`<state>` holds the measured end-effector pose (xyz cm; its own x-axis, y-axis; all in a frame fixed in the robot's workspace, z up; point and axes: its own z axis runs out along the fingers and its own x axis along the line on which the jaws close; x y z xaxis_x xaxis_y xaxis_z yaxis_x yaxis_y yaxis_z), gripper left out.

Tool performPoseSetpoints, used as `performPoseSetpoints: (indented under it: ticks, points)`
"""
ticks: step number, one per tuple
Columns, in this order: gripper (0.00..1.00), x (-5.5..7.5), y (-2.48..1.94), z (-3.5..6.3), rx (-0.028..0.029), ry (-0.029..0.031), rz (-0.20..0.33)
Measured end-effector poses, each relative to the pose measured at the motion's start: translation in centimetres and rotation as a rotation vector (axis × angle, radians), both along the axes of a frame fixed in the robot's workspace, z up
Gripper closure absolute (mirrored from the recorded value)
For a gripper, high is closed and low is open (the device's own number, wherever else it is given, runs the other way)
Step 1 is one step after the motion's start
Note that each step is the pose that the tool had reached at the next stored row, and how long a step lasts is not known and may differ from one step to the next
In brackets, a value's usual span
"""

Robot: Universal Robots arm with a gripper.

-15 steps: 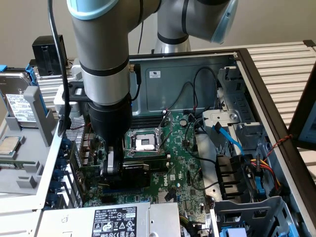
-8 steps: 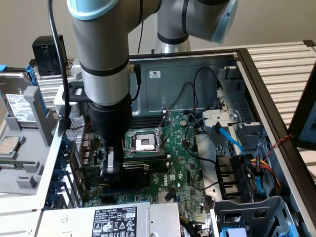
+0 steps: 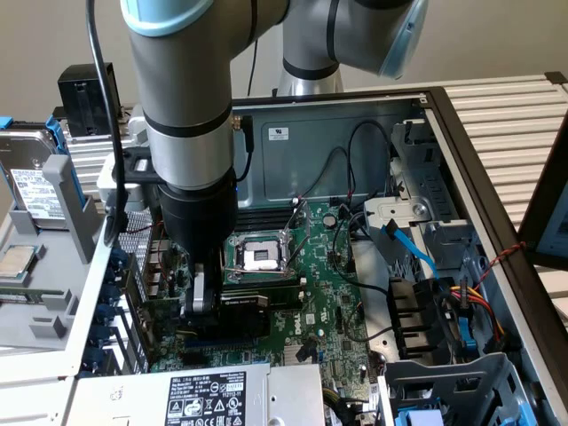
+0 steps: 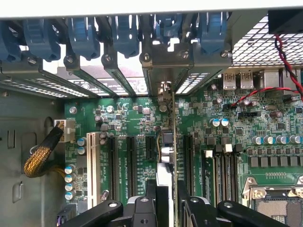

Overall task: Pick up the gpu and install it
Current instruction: 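Insert the gpu into the slot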

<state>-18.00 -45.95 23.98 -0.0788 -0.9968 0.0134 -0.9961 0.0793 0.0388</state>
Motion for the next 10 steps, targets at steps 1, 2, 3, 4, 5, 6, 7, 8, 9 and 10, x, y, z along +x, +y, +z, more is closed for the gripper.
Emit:
performPoseSetpoints:
  ticks: [1, 2, 3, 4, 5, 6, 7, 8, 9, 10]
  points:
    - [0.72, 0.0, 0.0, -0.01, -0.0003, 0.0, 0.0]
    - [0.72, 0.0, 0.0, -0.02, -0.0005, 0.0, 0.0]
    - [0.72, 0.0, 0.0, -0.03, -0.0007, 0.0, 0.0]
    - [0.72, 0.0, 0.01, -0.04, -0.0009, -0.0001, 0.0]
    - [0.72, 0.0, 0.02, -0.05, -0.0011, 0.0, 0.0]
    - [0.72, -0.01, 0.02, -0.06, -0.0015, 0.0, 0.0]
    - [0.72, 0.0, 0.03, -0.07, -0.0017, -0.0001, 0.0]
    - [0.72, 0.0, 0.05, -0.08, -0.0019, -0.0003, 0.0]
    - [0.72, 0.0, 0.05, -0.08, -0.0022, -0.0002, 0.0]
    - [0.72, 0.0, 0.06, -0.08, -0.0025, -0.0002, 0.0]
